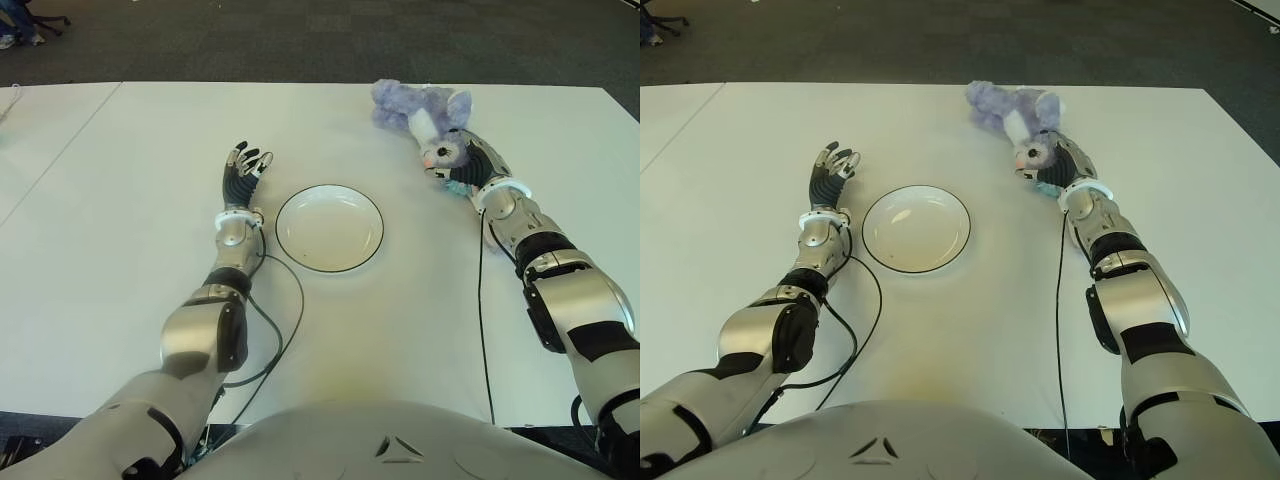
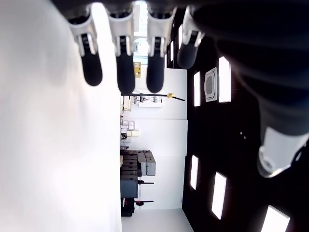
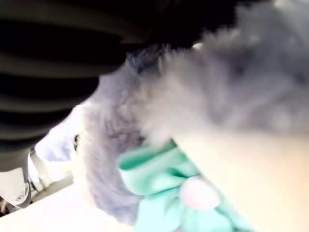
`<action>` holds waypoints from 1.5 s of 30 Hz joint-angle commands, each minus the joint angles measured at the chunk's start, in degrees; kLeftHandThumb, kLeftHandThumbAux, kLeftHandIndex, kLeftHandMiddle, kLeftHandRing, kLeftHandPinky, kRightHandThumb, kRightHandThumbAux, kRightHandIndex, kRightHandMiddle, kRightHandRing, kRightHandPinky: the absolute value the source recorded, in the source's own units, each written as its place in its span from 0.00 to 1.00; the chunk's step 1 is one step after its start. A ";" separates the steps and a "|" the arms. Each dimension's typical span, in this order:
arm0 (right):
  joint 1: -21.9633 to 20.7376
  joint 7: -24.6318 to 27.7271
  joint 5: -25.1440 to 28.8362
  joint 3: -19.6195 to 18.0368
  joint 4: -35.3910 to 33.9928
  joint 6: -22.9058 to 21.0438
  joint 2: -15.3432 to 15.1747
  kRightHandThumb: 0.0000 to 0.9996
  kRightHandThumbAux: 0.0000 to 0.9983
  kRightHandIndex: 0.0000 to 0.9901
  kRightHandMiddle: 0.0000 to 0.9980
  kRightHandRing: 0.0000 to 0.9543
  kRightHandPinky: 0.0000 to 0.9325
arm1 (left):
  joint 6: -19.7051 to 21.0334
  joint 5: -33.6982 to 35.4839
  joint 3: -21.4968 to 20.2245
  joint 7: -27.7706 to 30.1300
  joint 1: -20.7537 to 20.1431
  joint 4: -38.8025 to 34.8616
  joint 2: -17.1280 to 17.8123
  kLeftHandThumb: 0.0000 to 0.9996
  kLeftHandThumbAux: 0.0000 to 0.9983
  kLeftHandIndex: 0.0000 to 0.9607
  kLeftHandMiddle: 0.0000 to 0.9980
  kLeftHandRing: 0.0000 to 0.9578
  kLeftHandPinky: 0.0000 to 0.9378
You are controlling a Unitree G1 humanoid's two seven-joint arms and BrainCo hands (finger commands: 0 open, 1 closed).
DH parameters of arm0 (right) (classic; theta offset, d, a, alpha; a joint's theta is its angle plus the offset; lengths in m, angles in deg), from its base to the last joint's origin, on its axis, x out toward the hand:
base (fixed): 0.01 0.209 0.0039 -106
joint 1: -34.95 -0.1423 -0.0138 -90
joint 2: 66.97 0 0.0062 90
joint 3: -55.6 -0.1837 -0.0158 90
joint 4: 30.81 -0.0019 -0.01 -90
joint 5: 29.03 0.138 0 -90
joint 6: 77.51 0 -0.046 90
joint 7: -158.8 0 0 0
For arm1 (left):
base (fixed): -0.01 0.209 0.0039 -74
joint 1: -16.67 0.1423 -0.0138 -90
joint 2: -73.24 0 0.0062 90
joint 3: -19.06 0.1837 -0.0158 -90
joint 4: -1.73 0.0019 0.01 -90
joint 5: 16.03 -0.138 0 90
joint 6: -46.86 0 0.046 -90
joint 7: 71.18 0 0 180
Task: Put the doll into the plate.
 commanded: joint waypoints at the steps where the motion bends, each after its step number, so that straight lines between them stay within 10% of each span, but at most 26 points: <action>1: 6.45 3.79 -1.60 1.39 5.52 -8.82 3.03 0.16 0.59 0.03 0.00 0.00 0.00 | 6.16 0.08 -0.07 0.63 11.27 7.25 -2.75 0.00 0.57 0.15 0.24 0.25 0.24; 31: 7.46 2.33 -2.21 1.56 5.86 -10.98 1.33 0.29 0.63 0.07 0.00 0.00 0.01 | 6.36 0.77 -0.75 -0.02 11.05 7.16 -2.91 0.00 0.59 0.17 0.25 0.26 0.25; 33: 7.64 2.41 -2.15 1.49 5.89 -11.02 0.99 0.30 0.64 0.07 0.00 0.00 0.05 | 6.20 1.02 -0.99 0.33 11.06 7.15 -2.95 0.00 0.59 0.17 0.25 0.26 0.26; 37: 7.91 2.46 -1.81 1.14 5.95 -11.43 0.52 0.31 0.68 0.24 0.31 0.40 0.48 | 6.06 1.21 -1.19 0.71 11.07 7.12 -2.94 0.00 0.59 0.17 0.25 0.26 0.26; 40: 7.99 1.38 -1.19 0.42 5.94 -12.12 0.62 0.67 0.72 0.42 0.56 0.60 0.67 | 6.00 1.32 -1.29 0.90 11.10 7.13 -2.94 0.00 0.60 0.17 0.25 0.26 0.25; 45: 8.50 -2.34 2.10 -3.17 5.44 -13.32 1.95 0.70 0.72 0.43 0.66 0.70 0.78 | 6.24 1.18 -1.11 0.69 11.09 7.17 -2.87 0.00 0.60 0.17 0.24 0.25 0.22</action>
